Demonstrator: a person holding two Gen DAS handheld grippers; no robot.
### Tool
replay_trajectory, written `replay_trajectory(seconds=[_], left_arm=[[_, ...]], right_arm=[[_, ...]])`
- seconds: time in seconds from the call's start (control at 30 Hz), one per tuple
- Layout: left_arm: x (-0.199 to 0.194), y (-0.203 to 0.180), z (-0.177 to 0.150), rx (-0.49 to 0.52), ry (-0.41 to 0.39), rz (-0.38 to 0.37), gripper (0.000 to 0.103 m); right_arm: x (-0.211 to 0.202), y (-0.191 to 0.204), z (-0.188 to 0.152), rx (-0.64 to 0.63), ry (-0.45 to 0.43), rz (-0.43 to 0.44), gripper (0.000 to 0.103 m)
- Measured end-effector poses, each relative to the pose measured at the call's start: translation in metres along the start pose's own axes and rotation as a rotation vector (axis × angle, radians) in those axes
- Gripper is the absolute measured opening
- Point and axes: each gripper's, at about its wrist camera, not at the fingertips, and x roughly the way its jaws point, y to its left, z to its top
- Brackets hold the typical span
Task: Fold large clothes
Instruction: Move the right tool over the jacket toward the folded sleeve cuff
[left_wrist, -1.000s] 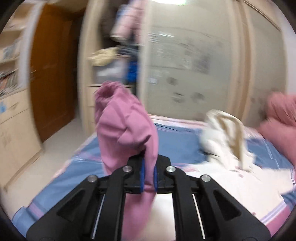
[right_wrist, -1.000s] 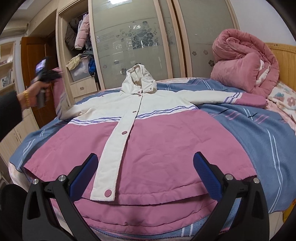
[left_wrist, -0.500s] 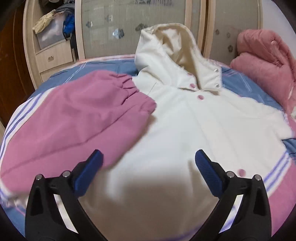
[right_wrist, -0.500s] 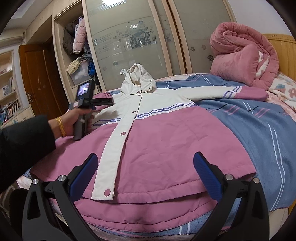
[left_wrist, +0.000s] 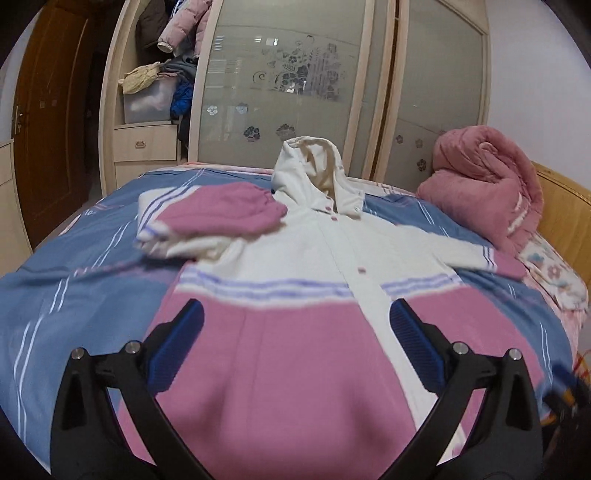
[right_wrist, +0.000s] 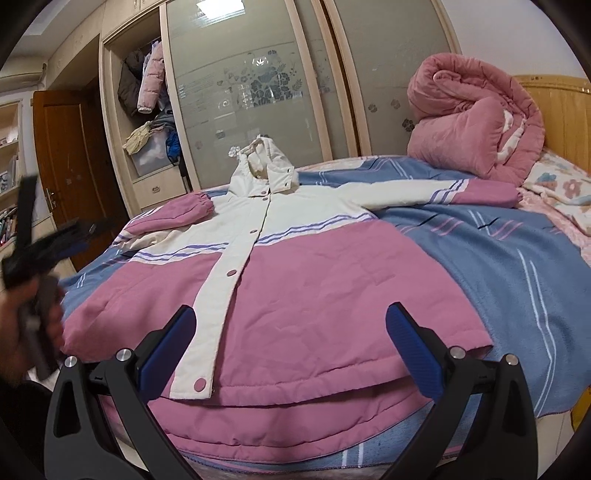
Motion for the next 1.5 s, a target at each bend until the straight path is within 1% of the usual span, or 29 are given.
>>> replay_trajectory(seconds=[0.07, 0.13, 0.17, 0.2, 0.23, 0.3, 0.4, 0.53, 0.6, 0.77, 0.87, 0.97, 1.0, 1.07, 1.33, 1.5], left_arm=[[-0.001, 0.003, -0.018, -0.045, 0.023, 0.013, 0.101], [0.004, 0.004, -0.028, -0.075, 0.096, 0.005, 0.101], [0.009, 0.003, -0.029, -0.067, 0.117, 0.007, 0.101], [0.008, -0.001, -0.029, -0.039, 0.117, 0.018, 0.101], [0.005, -0.006, -0.030, -0.005, 0.100, 0.039, 0.101], [0.003, -0.011, -0.033, 0.025, 0.086, 0.052, 0.101], [0.000, -0.013, -0.034, 0.015, 0.089, 0.035, 0.101], [-0.003, -0.018, -0.035, 0.043, 0.083, 0.042, 0.101], [-0.006, -0.018, -0.035, 0.052, 0.075, 0.045, 0.101], [-0.012, -0.013, -0.034, 0.041, 0.052, 0.056, 0.101], [-0.012, -0.008, -0.033, 0.032, 0.055, 0.057, 0.101], [-0.014, -0.007, -0.033, 0.034, 0.042, 0.062, 0.101], [-0.014, -0.008, -0.033, 0.037, 0.039, 0.056, 0.101], [-0.014, -0.009, -0.033, 0.041, 0.042, 0.026, 0.101], [-0.007, -0.021, -0.037, 0.062, 0.067, 0.008, 0.101], [-0.006, -0.025, -0.037, 0.071, 0.059, 0.006, 0.101]], right_arm=[[0.001, 0.002, -0.001, -0.022, -0.008, -0.015, 0.102], [0.003, 0.004, -0.001, -0.039, -0.007, -0.024, 0.102], [0.005, 0.006, -0.001, -0.051, -0.009, -0.034, 0.102], [0.005, 0.007, -0.001, -0.055, -0.011, -0.039, 0.102], [0.006, 0.007, -0.001, -0.058, -0.012, -0.044, 0.102], [0.008, 0.011, -0.002, -0.065, -0.012, -0.055, 0.102], [0.008, 0.017, -0.003, -0.098, -0.031, -0.066, 0.102], [0.008, 0.021, 0.000, -0.130, -0.054, -0.071, 0.102], [0.011, 0.019, 0.006, -0.135, -0.065, -0.070, 0.102], [0.020, 0.005, 0.035, -0.133, -0.112, -0.085, 0.102], [0.022, -0.003, 0.043, -0.126, -0.136, -0.093, 0.102], [0.026, -0.012, 0.039, -0.080, -0.105, -0.093, 0.102], [0.028, -0.015, 0.037, -0.051, -0.084, -0.086, 0.102], [0.028, -0.016, 0.034, -0.028, -0.072, -0.074, 0.102], [0.029, -0.005, 0.027, -0.078, -0.051, -0.051, 0.102], [0.030, -0.013, 0.027, -0.043, -0.030, -0.028, 0.102]])
